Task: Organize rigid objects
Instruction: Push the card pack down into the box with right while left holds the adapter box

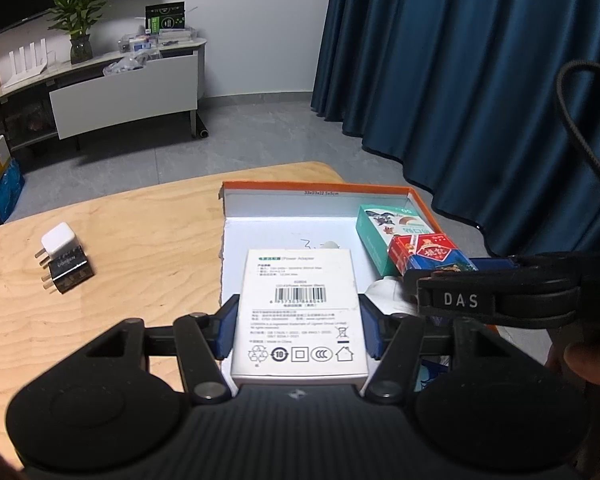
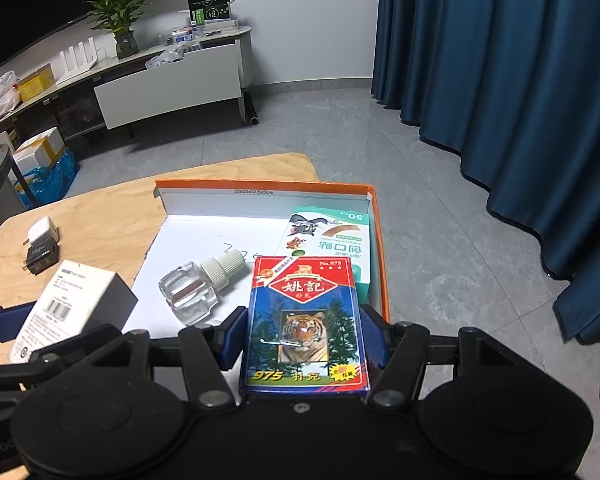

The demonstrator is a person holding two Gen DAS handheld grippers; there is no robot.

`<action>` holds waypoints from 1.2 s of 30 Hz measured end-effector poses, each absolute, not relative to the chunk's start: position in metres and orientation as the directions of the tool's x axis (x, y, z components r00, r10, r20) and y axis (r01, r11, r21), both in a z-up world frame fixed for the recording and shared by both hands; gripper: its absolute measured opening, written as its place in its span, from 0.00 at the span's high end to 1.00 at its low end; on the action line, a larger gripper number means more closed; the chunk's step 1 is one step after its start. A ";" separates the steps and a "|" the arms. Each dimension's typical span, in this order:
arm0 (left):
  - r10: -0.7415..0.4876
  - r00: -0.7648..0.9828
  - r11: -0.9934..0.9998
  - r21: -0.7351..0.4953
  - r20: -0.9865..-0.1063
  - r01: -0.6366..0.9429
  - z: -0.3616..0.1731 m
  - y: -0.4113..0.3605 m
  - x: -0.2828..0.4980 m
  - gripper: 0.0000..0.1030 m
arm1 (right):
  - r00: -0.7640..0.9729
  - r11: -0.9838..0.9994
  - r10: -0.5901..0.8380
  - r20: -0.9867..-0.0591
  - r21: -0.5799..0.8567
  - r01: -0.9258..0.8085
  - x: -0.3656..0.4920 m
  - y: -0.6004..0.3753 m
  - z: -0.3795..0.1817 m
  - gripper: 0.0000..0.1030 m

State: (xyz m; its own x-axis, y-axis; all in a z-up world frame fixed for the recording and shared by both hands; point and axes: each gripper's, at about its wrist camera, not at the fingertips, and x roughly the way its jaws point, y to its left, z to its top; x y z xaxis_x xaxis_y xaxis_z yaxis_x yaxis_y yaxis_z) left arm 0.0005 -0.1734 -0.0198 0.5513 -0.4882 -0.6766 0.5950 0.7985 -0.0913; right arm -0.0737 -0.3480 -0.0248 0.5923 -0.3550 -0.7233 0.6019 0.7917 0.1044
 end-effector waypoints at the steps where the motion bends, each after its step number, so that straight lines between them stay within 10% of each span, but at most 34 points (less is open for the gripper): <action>1: -0.489 0.551 0.798 -0.092 -0.677 0.595 -0.020 -0.174 0.001 0.42 | 0.594 0.793 -0.355 -0.722 0.105 0.601 -0.073 -0.348 -0.024 0.31; 36: -0.498 0.536 0.790 -0.102 -0.681 0.605 -0.025 -0.176 -0.001 0.41 | 0.626 0.816 -0.336 -0.704 0.114 0.567 -0.068 -0.346 -0.011 0.31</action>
State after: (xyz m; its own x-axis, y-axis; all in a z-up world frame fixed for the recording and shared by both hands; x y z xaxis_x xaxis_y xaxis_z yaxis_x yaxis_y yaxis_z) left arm -0.0006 -0.1756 -0.0245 0.5362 -0.4984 -0.6813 0.6046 0.7900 -0.1020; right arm -0.0683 -0.3463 -0.0112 0.6255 -0.3361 -0.7041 0.5669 0.8158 0.1142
